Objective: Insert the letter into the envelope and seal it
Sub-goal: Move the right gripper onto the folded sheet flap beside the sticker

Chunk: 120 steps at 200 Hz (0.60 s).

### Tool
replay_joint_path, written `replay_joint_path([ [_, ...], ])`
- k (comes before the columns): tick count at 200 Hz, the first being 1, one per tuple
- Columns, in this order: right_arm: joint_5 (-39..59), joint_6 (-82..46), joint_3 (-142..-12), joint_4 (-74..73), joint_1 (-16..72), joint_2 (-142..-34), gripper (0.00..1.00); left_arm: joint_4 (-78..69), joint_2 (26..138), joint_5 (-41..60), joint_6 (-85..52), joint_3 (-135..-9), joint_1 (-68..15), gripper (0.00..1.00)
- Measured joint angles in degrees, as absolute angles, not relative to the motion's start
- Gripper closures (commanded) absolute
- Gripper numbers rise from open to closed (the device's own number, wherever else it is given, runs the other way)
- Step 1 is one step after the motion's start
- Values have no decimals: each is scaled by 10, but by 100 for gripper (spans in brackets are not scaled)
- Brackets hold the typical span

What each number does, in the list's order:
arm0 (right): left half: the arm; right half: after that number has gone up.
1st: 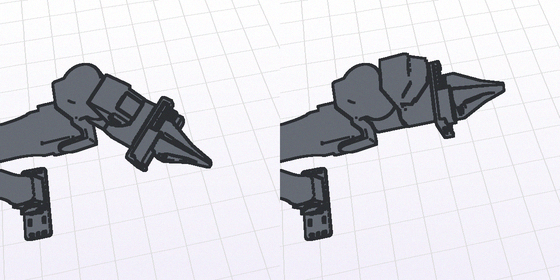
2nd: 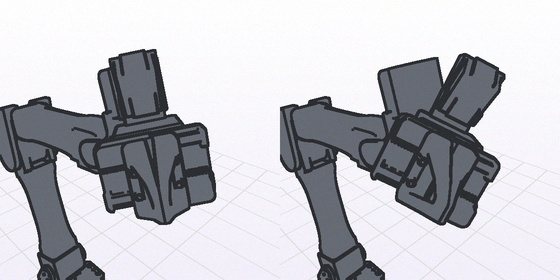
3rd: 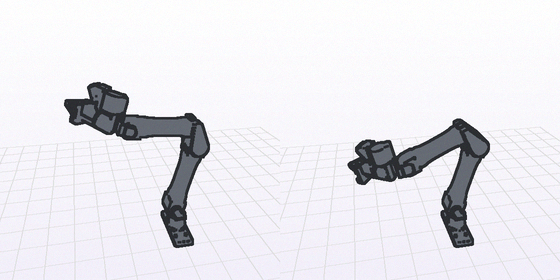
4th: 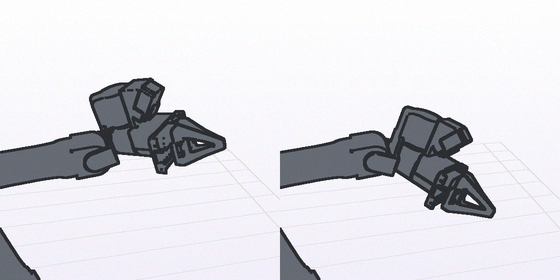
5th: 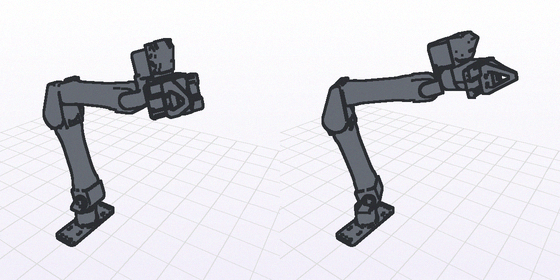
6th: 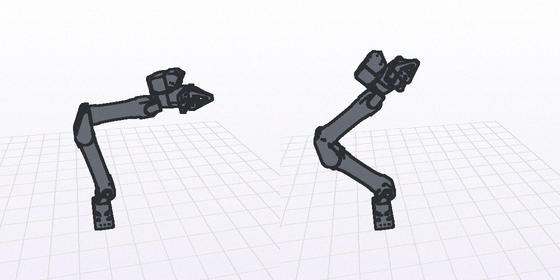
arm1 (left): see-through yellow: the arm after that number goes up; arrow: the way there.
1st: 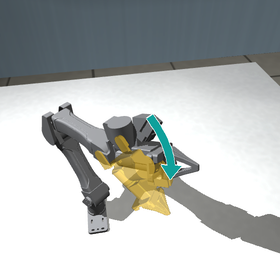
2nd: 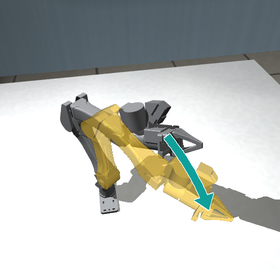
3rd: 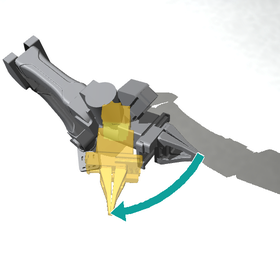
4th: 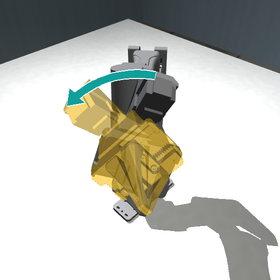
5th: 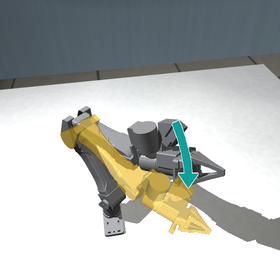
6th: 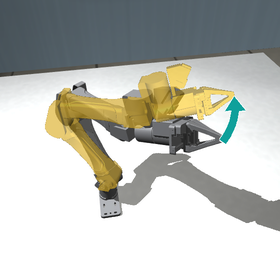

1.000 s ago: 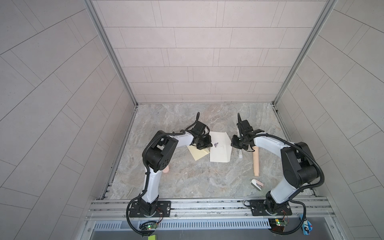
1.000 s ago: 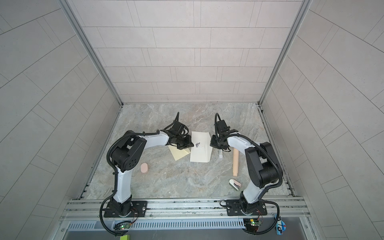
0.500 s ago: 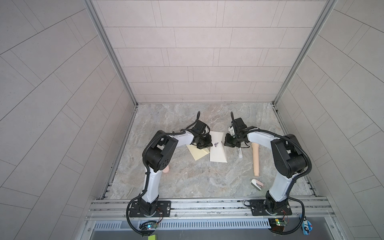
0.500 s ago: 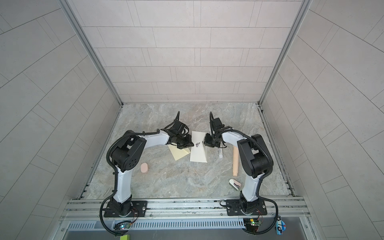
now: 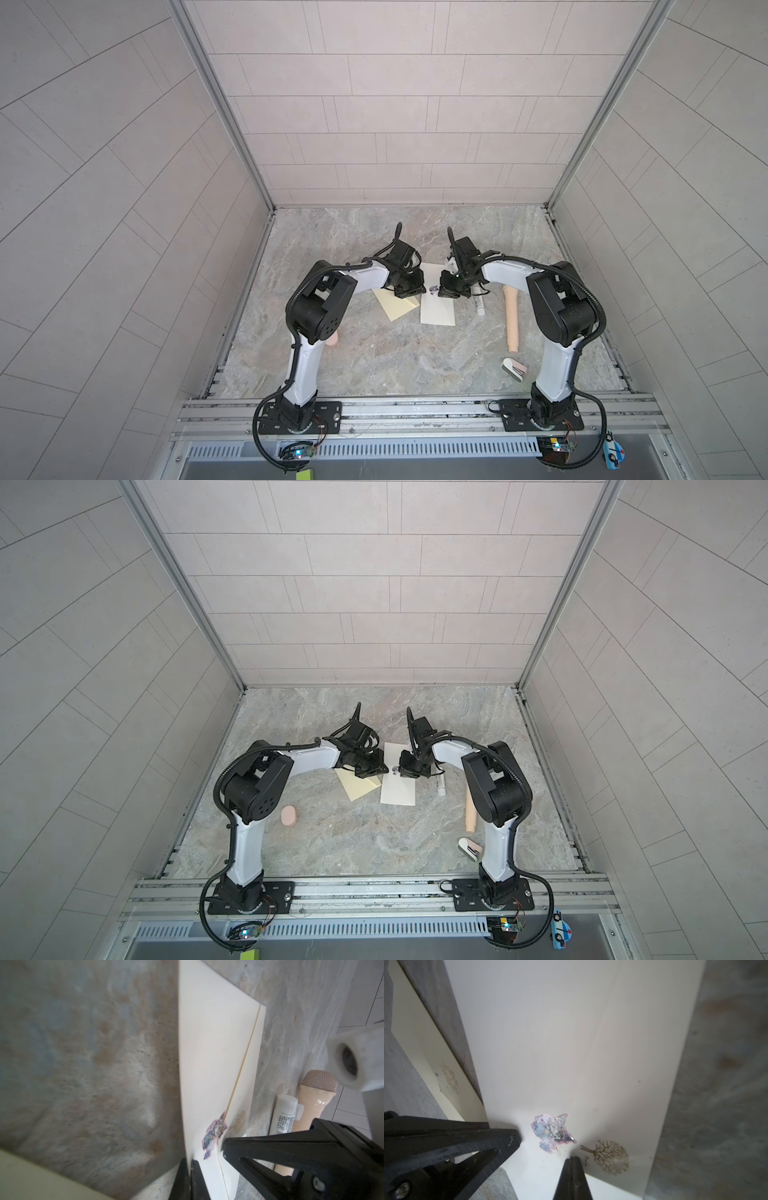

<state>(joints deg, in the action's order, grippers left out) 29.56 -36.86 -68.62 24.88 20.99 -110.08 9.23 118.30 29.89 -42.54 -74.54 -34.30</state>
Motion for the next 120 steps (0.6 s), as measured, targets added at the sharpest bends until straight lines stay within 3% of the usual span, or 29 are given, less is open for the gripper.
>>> replay_joint_path([
  [120,242,-371,-771,278,219,-1152,100,107,1187,299,-399,-755,-344,100],
])
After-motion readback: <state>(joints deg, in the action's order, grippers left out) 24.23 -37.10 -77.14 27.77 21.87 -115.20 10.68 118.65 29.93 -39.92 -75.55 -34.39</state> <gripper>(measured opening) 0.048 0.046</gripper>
